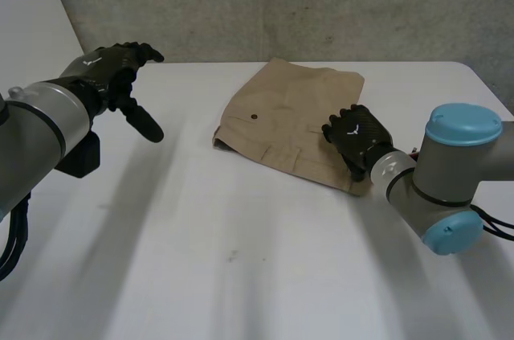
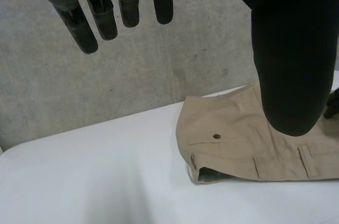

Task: Fold the shorts.

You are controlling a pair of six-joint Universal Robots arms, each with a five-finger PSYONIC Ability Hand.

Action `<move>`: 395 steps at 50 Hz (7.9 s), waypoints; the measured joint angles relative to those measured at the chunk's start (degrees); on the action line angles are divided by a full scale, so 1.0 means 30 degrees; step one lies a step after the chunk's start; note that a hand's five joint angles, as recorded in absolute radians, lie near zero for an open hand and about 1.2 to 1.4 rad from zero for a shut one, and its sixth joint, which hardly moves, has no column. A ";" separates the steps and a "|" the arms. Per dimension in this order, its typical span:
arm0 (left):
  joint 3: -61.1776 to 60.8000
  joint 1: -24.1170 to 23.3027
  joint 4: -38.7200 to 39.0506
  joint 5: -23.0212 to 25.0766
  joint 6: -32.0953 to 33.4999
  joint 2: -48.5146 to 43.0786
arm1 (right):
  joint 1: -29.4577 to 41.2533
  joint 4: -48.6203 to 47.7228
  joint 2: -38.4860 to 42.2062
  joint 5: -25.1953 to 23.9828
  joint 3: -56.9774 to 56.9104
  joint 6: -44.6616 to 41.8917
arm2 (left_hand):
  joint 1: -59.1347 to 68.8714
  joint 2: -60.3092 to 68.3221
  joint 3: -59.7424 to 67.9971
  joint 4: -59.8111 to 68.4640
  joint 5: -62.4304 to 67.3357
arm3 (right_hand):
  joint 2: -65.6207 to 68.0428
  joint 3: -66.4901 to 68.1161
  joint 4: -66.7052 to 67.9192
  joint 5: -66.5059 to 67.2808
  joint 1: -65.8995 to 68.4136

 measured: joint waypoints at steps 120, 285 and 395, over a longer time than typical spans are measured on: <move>0.3774 -0.4874 0.5526 -0.1300 0.1825 -1.0922 | -0.6003 0.1978 -0.8681 -0.3396 0.9462 0.3457 | 1.7374 1.8802 1.8371 1.8662 1.7818 | -0.3316 -0.3446 -0.3056 -0.2713 -0.2777; -0.8856 -0.1238 0.7139 -0.3217 0.1492 0.0411 | 0.0548 0.5604 -0.7917 -0.3624 0.8753 0.6420 | 1.7536 1.8920 1.8355 1.8831 1.7548 | 0.2594 0.2518 0.2538 0.2728 0.2257; -0.6180 0.0024 0.7371 0.0425 0.0314 -0.4825 | 0.0083 0.2965 -0.8058 0.1117 0.9352 0.5051 | 1.1467 1.2102 1.2023 1.2181 1.2055 | 1.4977 1.5015 1.5204 1.4859 1.1908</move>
